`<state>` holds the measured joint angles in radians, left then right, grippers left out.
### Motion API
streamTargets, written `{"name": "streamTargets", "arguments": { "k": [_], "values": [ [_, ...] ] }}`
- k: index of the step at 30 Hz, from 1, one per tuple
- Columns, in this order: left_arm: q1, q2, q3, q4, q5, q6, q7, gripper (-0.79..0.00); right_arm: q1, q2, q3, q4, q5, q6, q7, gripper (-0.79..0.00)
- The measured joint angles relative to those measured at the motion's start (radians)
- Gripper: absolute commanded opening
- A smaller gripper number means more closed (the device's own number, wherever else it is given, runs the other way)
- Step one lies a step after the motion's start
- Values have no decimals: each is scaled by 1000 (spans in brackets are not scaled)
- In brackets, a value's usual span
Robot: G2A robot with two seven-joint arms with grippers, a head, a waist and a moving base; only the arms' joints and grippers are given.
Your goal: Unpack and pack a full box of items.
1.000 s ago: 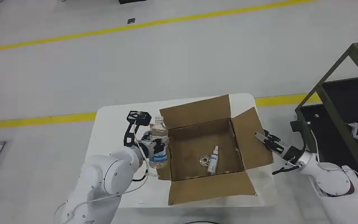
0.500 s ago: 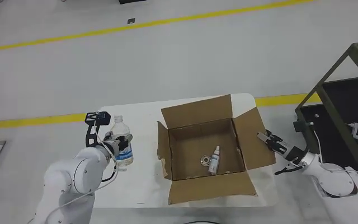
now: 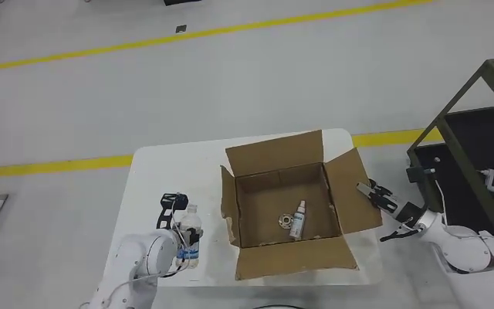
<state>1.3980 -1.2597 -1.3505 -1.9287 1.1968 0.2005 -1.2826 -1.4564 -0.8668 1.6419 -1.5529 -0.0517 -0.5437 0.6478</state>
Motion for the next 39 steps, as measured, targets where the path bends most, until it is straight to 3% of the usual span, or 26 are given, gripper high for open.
{"name": "streamTargets", "arguments": {
  "k": [13, 20, 33, 39],
  "values": [
    [2, 0, 0, 1, 2, -3, 3, -785, -2, -3, -7, 16, 37, -36, 16, -785],
    [-8, 0, 38, 118, 61, -28, 72, -785, -4, -4, -8, 26, 51, -55, 29, -785],
    [-107, -16, 104, 409, 105, 1, 177, -785, -23, -1, 22, 26, 73, -75, 42, -785],
    [-111, -14, 120, 476, 184, -6, 245, -785, -33, -1, 32, 25, 78, -79, 47, -785]
  ]
}}
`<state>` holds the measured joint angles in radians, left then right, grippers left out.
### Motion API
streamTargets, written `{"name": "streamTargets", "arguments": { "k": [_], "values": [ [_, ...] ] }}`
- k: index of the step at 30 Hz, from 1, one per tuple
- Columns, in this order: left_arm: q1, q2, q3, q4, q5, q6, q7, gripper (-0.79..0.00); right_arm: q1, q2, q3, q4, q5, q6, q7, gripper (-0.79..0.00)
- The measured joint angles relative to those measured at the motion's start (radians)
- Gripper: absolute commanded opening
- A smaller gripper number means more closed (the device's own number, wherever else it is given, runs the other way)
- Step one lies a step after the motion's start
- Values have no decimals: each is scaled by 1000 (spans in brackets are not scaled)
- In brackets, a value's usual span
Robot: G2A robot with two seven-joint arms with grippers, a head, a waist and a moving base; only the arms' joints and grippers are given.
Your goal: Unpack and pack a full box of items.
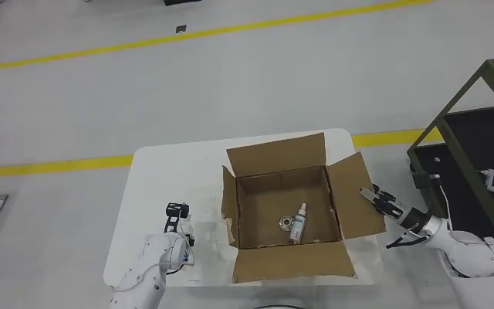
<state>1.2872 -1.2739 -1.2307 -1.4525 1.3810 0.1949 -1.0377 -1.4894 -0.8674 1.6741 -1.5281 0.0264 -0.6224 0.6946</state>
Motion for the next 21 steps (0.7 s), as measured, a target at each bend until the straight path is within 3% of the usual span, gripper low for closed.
{"name": "streamTargets", "arguments": {
  "k": [10, 11, 12, 14, 21],
  "values": [
    [8, -5, -9, 39, -26, 18, 13, -770, -10, 1, 9, -7, 2, -2, 8, -785],
    [7, -6, -10, 42, -30, 18, 13, -585, -10, 1, 9, -8, 2, -3, 9, -785],
    [6, -6, -11, 45, -34, 19, 13, -474, -11, 1, 10, -9, 2, -3, 9, -785],
    [5, -7, -13, 48, -43, 21, 10, 0, -13, 1, 11, -11, 1, -3, 8, -785],
    [2, -9, -10, 51, -40, 11, 0, 0, -21, 0, 15, -16, -2, -4, 7, -785]
  ]
}}
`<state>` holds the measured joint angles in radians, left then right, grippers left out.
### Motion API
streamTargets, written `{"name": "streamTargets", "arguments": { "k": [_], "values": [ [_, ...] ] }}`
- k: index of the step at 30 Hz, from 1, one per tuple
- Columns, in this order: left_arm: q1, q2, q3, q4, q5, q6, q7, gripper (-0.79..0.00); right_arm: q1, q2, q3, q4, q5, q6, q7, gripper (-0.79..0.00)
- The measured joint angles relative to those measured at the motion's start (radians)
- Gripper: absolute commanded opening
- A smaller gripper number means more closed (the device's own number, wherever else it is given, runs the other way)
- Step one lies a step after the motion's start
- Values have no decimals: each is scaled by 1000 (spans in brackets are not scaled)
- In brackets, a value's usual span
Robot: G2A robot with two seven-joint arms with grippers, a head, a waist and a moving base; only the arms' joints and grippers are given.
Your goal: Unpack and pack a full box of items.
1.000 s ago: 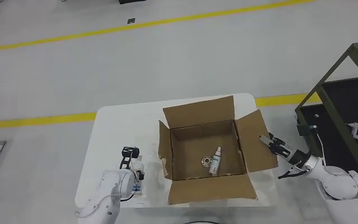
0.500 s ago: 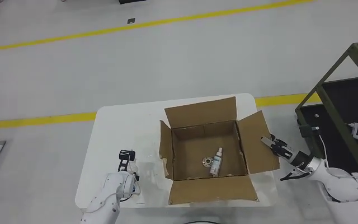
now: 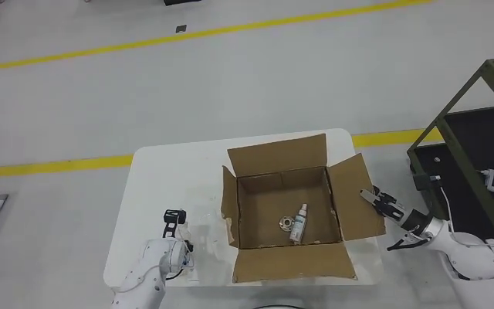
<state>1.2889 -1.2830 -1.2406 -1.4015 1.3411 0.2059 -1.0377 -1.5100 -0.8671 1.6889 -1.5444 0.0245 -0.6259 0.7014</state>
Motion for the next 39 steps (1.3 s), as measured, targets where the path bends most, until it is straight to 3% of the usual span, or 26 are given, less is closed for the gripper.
{"name": "streamTargets", "arguments": {
  "k": [6, 10, 13, 17, 24, 32, 33, 34, 35, 39],
  "values": [
    [7, -1, 3, -17, 9, -9, 7, 0, -6, 1, 10, -7, -1, 3, -1, -776],
    [29, 2, -5, -81, 26, -17, 13, 0, -12, 2, 23, -10, 1, 3, 0, -739],
    [63, 8, -18, -169, 57, -20, 6, 0, -15, 3, 35, -8, 4, 4, 2, -723],
    [124, 14, -55, -329, 40, -24, -40, 0, -17, 3, 37, -6, 8, 8, 9, -785],
    [190, 19, -103, -568, 1, -33, -88, 0, 0, -1, -1, 9, 32, 12, 24, -785],
    [202, 21, -141, -681, -48, -35, -99, 0, 42, -9, -62, 53, 61, 8, 27, -785],
    [202, 20, -146, -688, -60, -34, -103, 0, 46, -10, -66, 56, 59, 8, 26, -646],
    [201, 20, -151, -694, -74, -33, -107, 0, 49, -10, -69, 59, 58, 7, 26, -425],
    [200, 20, -156, -699, -85, -32, -110, 0, 52, -10, -71, 60, 58, 7, 26, 0],
    [193, 21, -172, -709, -109, -24, -138, 0, 56, -9, -58, 56, 50, 10, 19, 0]
  ]
}}
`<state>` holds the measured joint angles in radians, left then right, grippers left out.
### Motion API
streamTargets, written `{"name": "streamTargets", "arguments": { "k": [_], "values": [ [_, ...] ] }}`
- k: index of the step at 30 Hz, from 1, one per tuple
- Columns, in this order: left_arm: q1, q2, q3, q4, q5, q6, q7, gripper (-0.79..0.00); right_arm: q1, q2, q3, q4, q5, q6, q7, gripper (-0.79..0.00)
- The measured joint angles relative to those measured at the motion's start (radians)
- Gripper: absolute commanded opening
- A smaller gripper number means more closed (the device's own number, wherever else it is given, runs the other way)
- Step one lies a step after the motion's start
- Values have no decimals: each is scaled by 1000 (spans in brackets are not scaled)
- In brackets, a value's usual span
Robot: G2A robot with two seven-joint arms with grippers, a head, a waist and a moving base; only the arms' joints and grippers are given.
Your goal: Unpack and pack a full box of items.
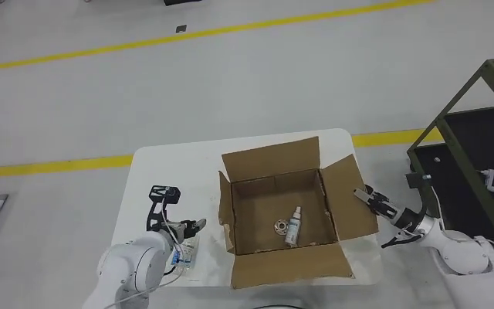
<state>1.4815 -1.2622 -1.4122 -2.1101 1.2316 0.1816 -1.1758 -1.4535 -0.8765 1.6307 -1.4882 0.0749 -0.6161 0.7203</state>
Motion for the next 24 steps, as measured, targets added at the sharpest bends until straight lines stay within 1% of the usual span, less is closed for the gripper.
{"name": "streamTargets", "arguments": {
  "k": [3, 5, 8, 11, 13, 14, 15, 20, 24],
  "values": [
    [-21, -2, -16, -33, -69, 34, -70, 0, -8, 2, 20, -13, -13, 0, -12, 0],
    [-37, -1, -26, -60, -100, 31, -99, 0, -17, 3, 35, -25, -25, -3, -24, 0],
    [-54, 0, -34, -88, -118, 23, -116, 0, -38, 5, 61, -51, -50, -4, -41, 0],
    [-65, 2, -35, -85, -121, 20, -114, 0, -60, 7, 95, -87, -83, -5, -68, 0],
    [-70, 3, -32, -70, -112, 21, -103, 0, -81, 8, 127, -127, -111, -13, -93, -499],
    [-71, 3, -31, -63, -108, 22, -98, 0, -92, 9, 141, -149, -125, -17, -103, -625],
    [-72, 3, -29, -55, -106, 24, -91, 0, -108, 9, 158, -178, -146, -24, -114, -785],
    [-70, 5, -27, -41, -97, 23, -75, 0, -165, 7, 191, -277, -194, -19, -140, -785],
    [-67, 6, -33, -42, -99, 20, -69, 0, -171, 5, 167, -349, -223, -10, -136, -785]
  ]
}}
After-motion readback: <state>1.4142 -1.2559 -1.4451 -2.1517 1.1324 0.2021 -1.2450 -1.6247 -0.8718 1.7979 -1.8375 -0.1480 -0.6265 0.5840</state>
